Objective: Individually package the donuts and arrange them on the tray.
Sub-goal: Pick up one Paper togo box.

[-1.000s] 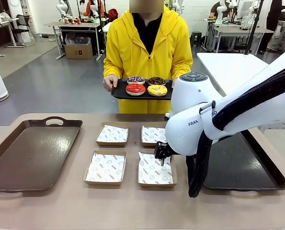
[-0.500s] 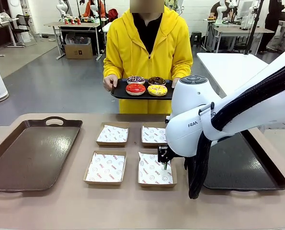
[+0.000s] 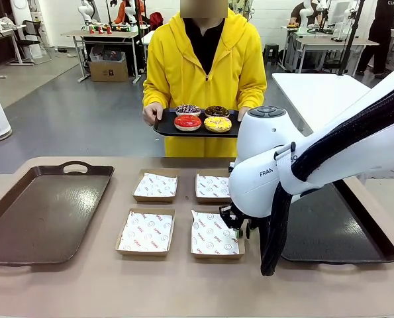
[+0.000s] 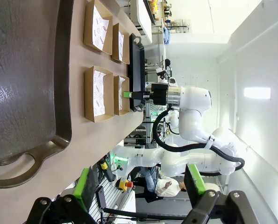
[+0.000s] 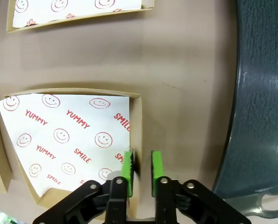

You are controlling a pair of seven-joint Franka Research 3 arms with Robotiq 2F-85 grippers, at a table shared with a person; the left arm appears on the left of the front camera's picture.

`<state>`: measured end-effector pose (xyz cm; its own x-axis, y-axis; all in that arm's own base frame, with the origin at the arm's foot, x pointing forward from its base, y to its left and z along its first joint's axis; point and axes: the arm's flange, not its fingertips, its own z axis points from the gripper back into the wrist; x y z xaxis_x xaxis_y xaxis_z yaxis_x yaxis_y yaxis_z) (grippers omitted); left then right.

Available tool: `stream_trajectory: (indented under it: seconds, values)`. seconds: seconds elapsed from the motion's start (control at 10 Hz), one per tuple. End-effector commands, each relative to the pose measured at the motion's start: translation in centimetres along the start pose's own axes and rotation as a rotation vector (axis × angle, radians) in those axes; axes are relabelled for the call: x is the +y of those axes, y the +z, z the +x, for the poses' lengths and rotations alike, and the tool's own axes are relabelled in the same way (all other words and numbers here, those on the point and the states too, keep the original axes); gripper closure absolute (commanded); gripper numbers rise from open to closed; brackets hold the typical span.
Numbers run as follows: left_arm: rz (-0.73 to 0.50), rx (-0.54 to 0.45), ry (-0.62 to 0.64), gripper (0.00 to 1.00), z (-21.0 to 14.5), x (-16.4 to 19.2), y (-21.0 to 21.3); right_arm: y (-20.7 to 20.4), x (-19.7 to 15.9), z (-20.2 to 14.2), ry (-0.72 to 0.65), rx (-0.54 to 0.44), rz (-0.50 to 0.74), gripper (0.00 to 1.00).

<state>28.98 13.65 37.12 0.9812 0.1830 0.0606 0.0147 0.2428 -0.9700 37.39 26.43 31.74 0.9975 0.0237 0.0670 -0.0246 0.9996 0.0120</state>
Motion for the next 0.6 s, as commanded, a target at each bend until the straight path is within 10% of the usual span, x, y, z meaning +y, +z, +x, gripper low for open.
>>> stream_trajectory:
  seconds: [0.0, 0.5]
  values:
    - [-0.013, -0.014, -0.009, 0.00, -0.1, 0.0, 0.1, -0.3, 0.4, -0.3, -0.034, 0.010, 0.002, 1.00]
    - [-0.013, -0.014, -0.009, 0.00, -0.1, 0.0, 0.1, 1.0, 0.4, -0.6, -0.050, 0.027, 0.026, 1.00]
